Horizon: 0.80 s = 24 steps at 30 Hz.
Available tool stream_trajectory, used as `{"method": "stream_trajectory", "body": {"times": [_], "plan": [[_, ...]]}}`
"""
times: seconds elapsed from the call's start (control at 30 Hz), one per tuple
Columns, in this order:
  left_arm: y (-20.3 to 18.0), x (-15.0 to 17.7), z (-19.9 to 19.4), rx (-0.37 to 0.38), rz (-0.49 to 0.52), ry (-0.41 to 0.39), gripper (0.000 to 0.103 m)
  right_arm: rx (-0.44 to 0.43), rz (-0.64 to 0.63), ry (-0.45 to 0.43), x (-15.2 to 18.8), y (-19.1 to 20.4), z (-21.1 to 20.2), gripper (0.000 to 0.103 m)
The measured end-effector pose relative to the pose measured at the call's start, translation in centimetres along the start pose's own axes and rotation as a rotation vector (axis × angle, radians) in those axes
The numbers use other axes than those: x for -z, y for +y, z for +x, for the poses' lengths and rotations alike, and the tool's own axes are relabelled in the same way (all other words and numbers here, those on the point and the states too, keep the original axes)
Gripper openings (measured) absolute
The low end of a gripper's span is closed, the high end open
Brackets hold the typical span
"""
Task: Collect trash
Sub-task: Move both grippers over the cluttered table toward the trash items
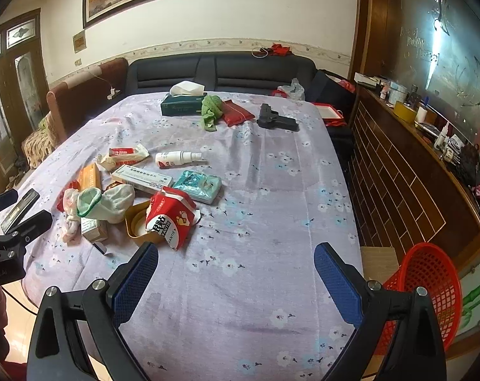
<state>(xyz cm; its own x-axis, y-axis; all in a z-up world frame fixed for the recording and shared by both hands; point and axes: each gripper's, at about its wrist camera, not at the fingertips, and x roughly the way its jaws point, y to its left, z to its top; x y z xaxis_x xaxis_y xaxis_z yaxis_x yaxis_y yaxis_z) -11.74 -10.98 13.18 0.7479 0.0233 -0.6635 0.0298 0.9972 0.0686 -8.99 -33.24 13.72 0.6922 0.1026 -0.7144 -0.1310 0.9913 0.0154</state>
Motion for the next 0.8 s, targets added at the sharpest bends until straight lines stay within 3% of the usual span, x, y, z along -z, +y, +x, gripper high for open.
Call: {"method": "stream_trajectory", "body": {"times": [0.8], "plan": [[0.28, -0.34, 0.83, 0.023, -0.018, 0.016, 0.103, 0.016, 0.009, 0.021, -0.06, 0.14, 0.12, 0.100]]}}
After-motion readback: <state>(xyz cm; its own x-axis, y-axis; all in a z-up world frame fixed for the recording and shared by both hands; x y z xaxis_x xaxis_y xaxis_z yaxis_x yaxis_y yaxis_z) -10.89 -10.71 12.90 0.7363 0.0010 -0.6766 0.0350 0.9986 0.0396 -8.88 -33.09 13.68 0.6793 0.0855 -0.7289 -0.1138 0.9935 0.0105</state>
